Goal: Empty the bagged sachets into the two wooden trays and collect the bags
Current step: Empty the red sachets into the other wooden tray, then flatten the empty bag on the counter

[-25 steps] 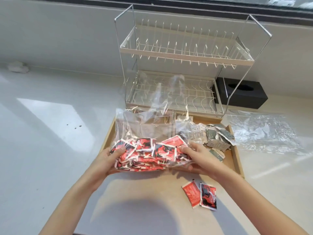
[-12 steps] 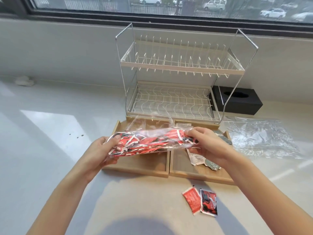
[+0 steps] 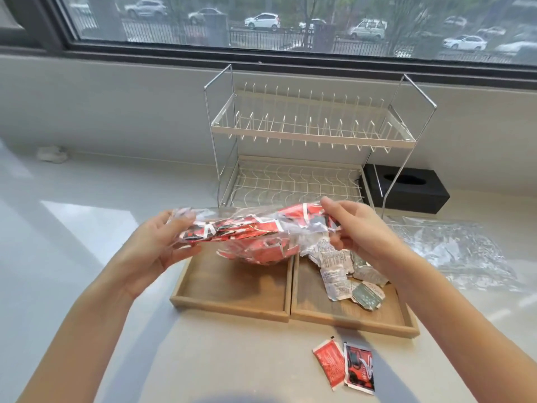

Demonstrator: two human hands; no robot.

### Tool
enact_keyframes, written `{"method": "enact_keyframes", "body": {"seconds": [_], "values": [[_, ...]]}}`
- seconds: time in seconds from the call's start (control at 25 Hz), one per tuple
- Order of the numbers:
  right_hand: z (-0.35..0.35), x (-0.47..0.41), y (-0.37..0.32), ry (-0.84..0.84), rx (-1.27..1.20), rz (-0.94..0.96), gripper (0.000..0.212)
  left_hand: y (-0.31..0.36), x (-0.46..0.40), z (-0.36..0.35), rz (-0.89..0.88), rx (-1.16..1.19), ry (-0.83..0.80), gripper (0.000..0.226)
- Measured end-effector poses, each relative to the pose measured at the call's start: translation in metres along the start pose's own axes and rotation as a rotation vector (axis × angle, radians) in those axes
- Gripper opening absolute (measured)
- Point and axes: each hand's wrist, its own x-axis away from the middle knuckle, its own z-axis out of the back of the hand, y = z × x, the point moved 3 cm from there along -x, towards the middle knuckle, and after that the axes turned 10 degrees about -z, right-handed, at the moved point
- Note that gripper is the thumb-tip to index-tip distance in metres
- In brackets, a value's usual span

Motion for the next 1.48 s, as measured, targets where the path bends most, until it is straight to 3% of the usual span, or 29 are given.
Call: {"method": "enact_keyframes", "body": {"seconds": [0.16, 0.28, 0.36, 0.48, 0.6, 0.96, 1.12, 1.32, 1.48], "values": [[0.004, -0.009, -0.020, 0.147, 0.464, 0.133, 0.030, 0.016, -0.007, -0.003, -0.088, -0.354, -0.046, 0.018], [0.007, -0.017, -0.031, 0.130, 0.594, 0.122, 0.029, 0.027, -0.019, 0.002, -0.135, -0.443, -0.009, 0.021], [0.010, -0.022, -0.034, 0.016, 0.435, 0.062, 0.028, 0.035, -0.024, 0.004, -0.130, -0.356, -0.015, 0.022], [0.012, -0.022, -0.038, -0.195, -0.072, -0.046, 0.011, 0.044, -0.027, 0.003, -0.095, -0.076, -0.016, 0.015], [0.021, -0.020, -0.046, -0.168, -0.223, -0.015, 0.005, 0.051, -0.028, 0.008, -0.110, 0.162, 0.030, 0.012], [0.029, 0.005, -0.099, -0.114, -0.098, 0.220, 0.018, 0.105, -0.032, 0.028, -0.401, -0.042, 0.032, 0.050], [0.038, 0.010, -0.124, 0.009, 0.015, 0.335, 0.019, 0.126, -0.032, 0.021, -0.513, -0.097, 0.022, 0.047], [0.055, 0.005, -0.139, 0.163, 0.188, 0.443, 0.018, 0.139, -0.054, -0.005, -0.602, -0.195, 0.048, 0.026], [0.070, -0.007, -0.133, 0.316, 0.253, 0.483, 0.028, 0.132, -0.078, -0.037, -0.580, -0.236, 0.054, 0.034]]}}
